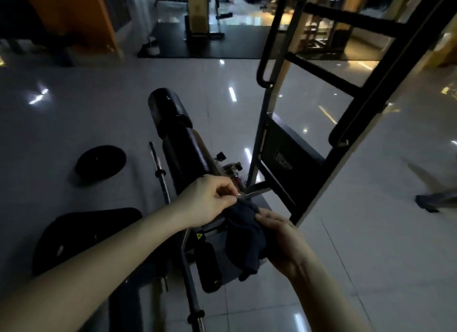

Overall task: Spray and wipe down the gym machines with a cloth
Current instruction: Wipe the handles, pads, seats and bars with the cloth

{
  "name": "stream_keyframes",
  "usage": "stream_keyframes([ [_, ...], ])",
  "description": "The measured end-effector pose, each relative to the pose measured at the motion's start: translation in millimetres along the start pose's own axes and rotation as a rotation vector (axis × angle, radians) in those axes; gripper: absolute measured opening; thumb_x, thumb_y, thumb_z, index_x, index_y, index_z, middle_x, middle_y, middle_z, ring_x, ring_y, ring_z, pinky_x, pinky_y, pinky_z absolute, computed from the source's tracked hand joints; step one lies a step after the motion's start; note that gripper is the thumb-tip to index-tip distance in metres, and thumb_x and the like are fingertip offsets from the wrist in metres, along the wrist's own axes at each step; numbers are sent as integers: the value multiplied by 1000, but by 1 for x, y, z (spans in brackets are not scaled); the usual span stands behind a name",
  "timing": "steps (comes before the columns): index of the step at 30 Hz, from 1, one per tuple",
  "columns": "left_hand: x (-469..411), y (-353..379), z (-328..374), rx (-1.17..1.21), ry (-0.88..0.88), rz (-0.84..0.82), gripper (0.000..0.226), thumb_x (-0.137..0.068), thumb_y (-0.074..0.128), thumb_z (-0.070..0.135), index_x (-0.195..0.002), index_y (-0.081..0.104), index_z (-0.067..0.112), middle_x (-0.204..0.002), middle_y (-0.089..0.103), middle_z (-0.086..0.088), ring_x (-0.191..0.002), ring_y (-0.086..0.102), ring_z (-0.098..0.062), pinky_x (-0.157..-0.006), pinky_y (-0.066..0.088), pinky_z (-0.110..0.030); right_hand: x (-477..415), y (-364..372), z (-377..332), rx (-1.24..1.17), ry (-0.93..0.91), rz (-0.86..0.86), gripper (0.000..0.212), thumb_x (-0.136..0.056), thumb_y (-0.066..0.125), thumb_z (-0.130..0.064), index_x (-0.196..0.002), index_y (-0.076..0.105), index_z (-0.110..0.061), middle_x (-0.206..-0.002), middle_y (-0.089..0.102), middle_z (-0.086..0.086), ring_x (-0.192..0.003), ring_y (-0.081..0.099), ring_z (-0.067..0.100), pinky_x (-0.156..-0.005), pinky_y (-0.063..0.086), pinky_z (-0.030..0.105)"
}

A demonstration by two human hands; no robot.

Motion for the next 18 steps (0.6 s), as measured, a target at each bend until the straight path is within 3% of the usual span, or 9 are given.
stream_keyframes([
  [3, -15, -21, 5, -55, -46, 276, 7, -95, 68, 25, -91, 69, 30, -80, 67, 12, -69, 66, -4, -64, 54, -24, -31, -43, -16, 30, 53, 58, 18, -97, 55, -2, -106, 69, 3, -102, 72, 24, -85, 73, 31, -76, 60, 38],
  [6, -41, -48, 15, -356, 2, 532, 3, -94, 68, 24, -96, 69, 22, -86, 59, 14, -82, 57, -6, -70, 44, -20, -78, -81, -28, 115, 52, 187, 17, -99, 56, -3, -94, 71, -5, -94, 74, 21, -83, 72, 32, -81, 56, 43],
  [9, -87, -62, -1, -581, -50, 594, 14, -90, 70, 25, -101, 68, 17, -102, 58, 2, -101, 52, -21, -85, 38, -30, -132, -87, -42, 209, -14, 219, 13, -99, 57, -4, -100, 69, 1, -99, 72, 27, -87, 68, 36, -89, 56, 53],
  [11, -113, -69, -23, -642, -162, 572, 22, -89, 69, 31, -107, 67, 18, -112, 58, -2, -110, 51, -27, -95, 38, -38, -172, -79, -51, 302, -82, 210, 14, -99, 57, -2, -103, 68, 4, -98, 72, 28, -84, 67, 32, -81, 56, 44],
  [14, -133, -71, -42, -753, -228, 538, 33, -88, 67, 43, -113, 65, 21, -118, 60, -1, -114, 50, -28, -99, 39, -44, -236, -50, -72, 450, -243, 181, 17, -95, 57, 2, -92, 71, -7, -82, 72, 6, -76, 67, 17, -72, 53, 31],
  [18, -128, -76, -47, -755, -201, 653, 31, -90, 61, 48, -101, 68, 21, -106, 64, 4, -106, 52, -24, -91, 41, -44, -323, -11, -69, 711, -396, 128, 24, -97, 57, -2, -118, 68, -5, -117, 71, 10, -109, 65, 21, -100, 51, 35],
])
Point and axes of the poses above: each hand's wrist, its own x-axis away from the middle knuckle, its own y-axis out of the palm, z = x × y, the point moved 10 cm from there along -x, towards the middle knuckle
